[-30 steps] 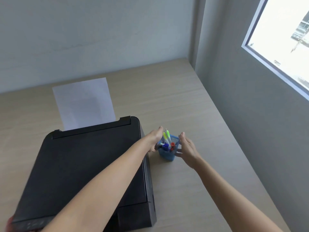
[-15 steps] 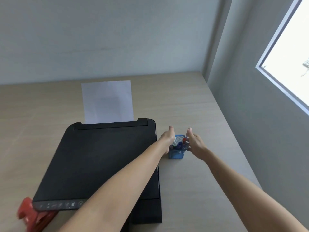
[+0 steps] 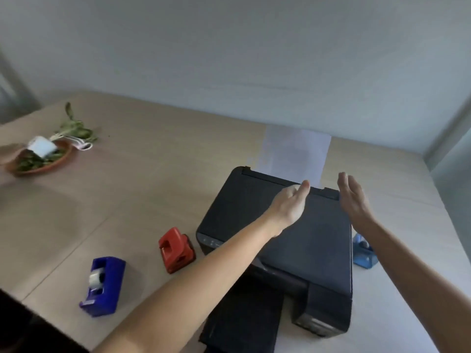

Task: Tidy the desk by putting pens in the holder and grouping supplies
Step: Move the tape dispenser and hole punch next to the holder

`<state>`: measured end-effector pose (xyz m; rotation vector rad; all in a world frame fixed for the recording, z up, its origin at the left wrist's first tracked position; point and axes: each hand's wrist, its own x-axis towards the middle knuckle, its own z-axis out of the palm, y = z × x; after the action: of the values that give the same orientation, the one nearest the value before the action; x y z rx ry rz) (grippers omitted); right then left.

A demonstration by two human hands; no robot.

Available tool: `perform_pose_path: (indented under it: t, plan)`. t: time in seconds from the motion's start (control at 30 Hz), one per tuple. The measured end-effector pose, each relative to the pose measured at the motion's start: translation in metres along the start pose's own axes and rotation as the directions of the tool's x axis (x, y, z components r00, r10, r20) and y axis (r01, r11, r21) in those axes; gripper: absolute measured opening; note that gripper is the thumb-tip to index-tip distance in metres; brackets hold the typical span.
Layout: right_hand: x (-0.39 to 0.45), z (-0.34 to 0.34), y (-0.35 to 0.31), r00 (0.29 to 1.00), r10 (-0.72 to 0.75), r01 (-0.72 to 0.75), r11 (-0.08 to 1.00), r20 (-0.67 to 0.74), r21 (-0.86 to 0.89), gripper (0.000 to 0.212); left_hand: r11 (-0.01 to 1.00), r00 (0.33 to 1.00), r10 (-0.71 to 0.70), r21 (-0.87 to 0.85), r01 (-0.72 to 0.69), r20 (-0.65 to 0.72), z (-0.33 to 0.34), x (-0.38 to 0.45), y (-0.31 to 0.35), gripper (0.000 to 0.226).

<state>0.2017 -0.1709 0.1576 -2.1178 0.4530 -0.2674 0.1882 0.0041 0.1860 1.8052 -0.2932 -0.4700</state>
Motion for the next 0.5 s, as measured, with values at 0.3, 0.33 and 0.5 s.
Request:
perform_pose_path:
  t: [0.3,0.33,0.5]
  plan:
    - [-0.079,0.188,-0.137,0.903,-0.255,0.273,0.962,0.346,-0.001,0.041,0.926,0.796,-0.179,0.174,0.334,-0.578,-0.214,-0.124,-0.137,0.047]
    - [-0.09,0.21,-0.145,0.882,-0.266,0.286,0.958,0.388,0.009,0.042,0.885,0.755,-0.211,0.207,0.417,-0.621,-0.232,-0.139,-0.157,0.051]
    - [-0.134,0.314,-0.147,0.759,-0.226,0.387,0.911,0.61,-0.144,0.044,0.611,0.474,-0.48,0.107,0.785,-0.738,-0.282,-0.206,-0.235,0.081]
